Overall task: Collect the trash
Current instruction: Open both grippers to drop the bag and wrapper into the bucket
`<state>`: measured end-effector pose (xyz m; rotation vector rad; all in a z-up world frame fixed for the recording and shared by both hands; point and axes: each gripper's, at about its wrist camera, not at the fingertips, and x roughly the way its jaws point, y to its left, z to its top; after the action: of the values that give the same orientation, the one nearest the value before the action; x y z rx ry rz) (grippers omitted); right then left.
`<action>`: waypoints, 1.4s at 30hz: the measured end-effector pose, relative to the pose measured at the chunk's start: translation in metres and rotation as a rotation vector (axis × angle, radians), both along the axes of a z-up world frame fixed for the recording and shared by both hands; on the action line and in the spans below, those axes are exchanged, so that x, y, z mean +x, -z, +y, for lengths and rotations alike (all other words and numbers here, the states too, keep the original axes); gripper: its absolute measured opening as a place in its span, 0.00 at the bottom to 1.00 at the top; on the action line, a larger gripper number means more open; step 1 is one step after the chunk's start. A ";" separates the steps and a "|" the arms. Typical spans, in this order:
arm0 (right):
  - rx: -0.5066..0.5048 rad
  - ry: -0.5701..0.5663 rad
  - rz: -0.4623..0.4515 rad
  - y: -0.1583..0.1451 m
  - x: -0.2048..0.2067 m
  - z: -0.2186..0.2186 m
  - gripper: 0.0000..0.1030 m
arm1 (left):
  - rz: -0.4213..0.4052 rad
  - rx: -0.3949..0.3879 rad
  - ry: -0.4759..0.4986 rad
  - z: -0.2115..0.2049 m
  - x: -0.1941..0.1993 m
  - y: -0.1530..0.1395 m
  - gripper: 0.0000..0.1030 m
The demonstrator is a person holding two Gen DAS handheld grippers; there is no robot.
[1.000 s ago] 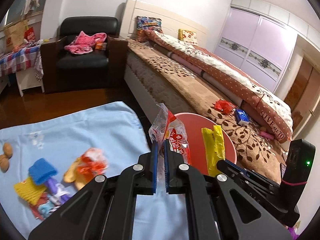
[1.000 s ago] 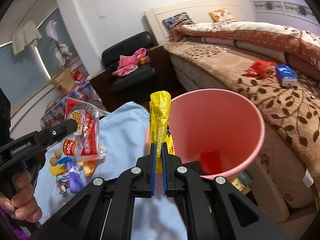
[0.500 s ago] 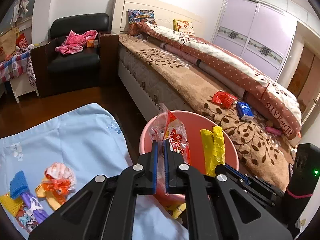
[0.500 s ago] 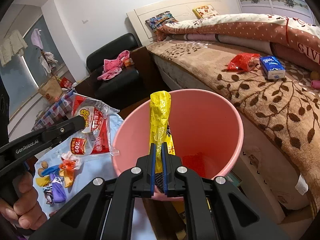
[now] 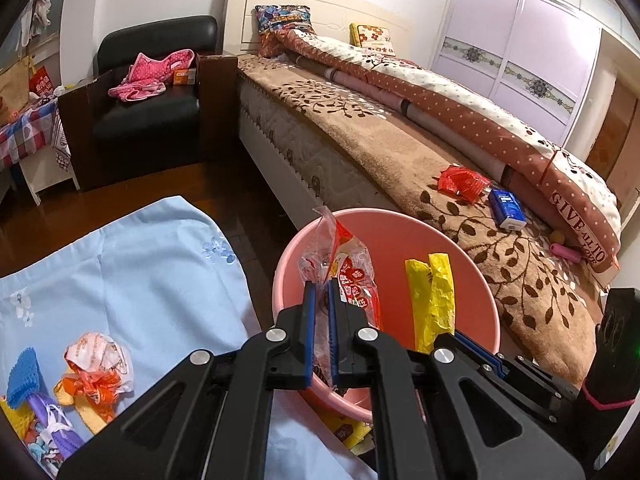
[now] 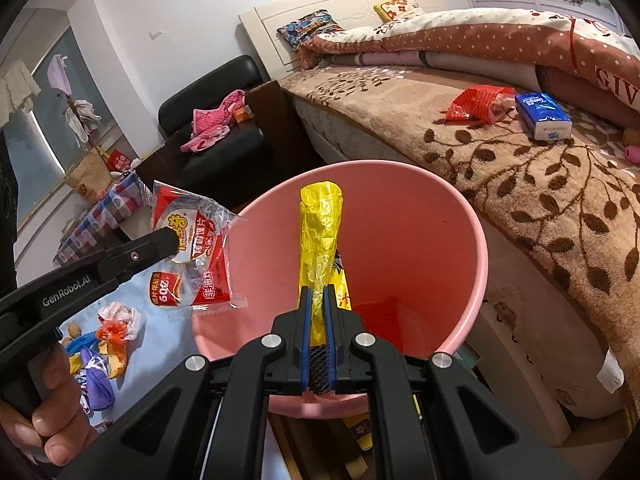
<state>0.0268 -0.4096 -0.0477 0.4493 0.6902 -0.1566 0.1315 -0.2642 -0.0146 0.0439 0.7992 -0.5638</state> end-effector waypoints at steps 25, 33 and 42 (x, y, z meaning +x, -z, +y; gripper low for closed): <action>-0.010 0.033 -0.021 -0.004 -0.002 -0.002 0.39 | 0.019 -0.006 0.000 0.003 0.002 0.000 0.32; -0.007 0.026 -0.030 -0.006 -0.005 0.001 0.40 | 0.025 0.000 -0.020 0.014 -0.001 -0.002 0.32; -0.025 0.002 -0.039 -0.012 -0.009 0.013 0.41 | 0.027 -0.013 -0.039 0.029 -0.007 -0.008 0.32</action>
<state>0.0175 -0.3962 -0.0354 0.4281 0.6486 -0.1575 0.1244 -0.2354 -0.0064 0.0091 0.8209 -0.5330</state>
